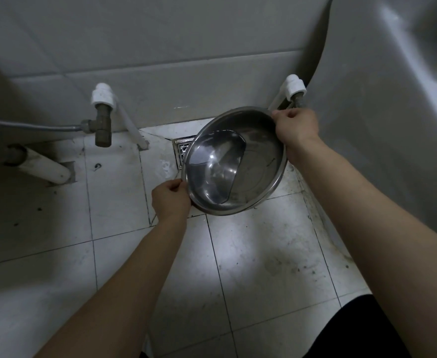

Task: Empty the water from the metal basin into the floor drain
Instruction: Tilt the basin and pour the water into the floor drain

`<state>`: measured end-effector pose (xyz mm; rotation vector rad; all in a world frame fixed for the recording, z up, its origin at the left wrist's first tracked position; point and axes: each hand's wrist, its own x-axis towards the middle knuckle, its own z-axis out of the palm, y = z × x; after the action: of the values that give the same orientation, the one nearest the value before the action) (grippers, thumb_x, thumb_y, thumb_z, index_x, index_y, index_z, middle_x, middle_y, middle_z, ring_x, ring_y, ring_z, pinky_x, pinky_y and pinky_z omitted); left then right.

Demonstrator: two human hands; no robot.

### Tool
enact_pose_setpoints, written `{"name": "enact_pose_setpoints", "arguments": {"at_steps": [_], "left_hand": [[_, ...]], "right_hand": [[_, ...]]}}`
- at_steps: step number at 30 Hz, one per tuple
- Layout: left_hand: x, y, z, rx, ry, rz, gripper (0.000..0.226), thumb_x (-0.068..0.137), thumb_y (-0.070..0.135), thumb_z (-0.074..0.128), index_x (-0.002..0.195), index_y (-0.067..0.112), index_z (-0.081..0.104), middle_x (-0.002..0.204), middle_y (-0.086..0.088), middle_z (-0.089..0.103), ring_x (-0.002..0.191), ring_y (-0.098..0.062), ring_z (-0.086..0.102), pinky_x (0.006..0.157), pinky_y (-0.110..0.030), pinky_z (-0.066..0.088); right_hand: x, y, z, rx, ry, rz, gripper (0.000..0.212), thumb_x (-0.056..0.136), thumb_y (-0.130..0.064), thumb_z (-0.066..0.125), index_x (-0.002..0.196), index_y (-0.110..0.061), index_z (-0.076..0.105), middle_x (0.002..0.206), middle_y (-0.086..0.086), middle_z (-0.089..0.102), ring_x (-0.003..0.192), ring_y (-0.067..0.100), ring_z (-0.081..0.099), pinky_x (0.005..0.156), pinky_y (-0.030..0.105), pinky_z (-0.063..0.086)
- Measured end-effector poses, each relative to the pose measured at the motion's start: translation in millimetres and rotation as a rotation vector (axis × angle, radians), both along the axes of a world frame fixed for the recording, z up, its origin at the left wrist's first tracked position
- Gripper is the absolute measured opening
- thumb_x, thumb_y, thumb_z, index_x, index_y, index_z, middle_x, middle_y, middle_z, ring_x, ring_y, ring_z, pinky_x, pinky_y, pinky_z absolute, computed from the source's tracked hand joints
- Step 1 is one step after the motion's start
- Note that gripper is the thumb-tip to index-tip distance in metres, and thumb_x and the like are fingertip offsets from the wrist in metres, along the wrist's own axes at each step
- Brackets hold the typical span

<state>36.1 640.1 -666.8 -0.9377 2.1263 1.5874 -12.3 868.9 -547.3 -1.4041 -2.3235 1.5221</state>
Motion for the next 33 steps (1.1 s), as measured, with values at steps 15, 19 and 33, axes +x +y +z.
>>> {"name": "enact_pose_setpoints", "arguments": {"at_steps": [15, 19, 33], "left_hand": [[0.7, 2.1, 0.9, 0.002, 0.002, 0.01, 0.026, 0.095, 0.013, 0.069, 0.12, 0.007, 0.074, 0.112, -0.01, 0.076, 0.1, -0.029, 0.073, 0.095, -0.046, 0.06], [1.5, 2.3, 0.7, -0.003, 0.002, 0.012, 0.025, 0.096, 0.013, 0.068, 0.12, 0.008, 0.075, 0.11, -0.011, 0.077, 0.098, -0.029, 0.073, 0.094, -0.046, 0.061], [0.0, 7.9, 8.0, 0.038, 0.006, 0.022, 0.021, 0.095, 0.012, 0.068, 0.113, 0.007, 0.077, 0.102, -0.009, 0.078, 0.094, -0.028, 0.074, 0.092, -0.047, 0.062]], "right_hand": [[1.5, -1.3, 3.6, -0.016, 0.009, 0.011, 0.023, 0.1, -0.027, 0.065, 0.103, -0.009, 0.079, 0.102, 0.013, 0.076, 0.098, 0.028, 0.073, 0.098, 0.044, 0.06], [2.1, -1.3, 3.6, -0.024, 0.018, 0.009, 0.02, 0.099, -0.026, 0.065, 0.1, -0.012, 0.079, 0.102, 0.01, 0.076, 0.1, 0.027, 0.072, 0.1, 0.044, 0.059], [1.9, 3.3, 7.6, 0.01, 0.015, 0.0, 0.024, 0.098, -0.029, 0.066, 0.101, -0.009, 0.079, 0.104, 0.015, 0.076, 0.101, 0.031, 0.073, 0.097, 0.047, 0.06]]}}
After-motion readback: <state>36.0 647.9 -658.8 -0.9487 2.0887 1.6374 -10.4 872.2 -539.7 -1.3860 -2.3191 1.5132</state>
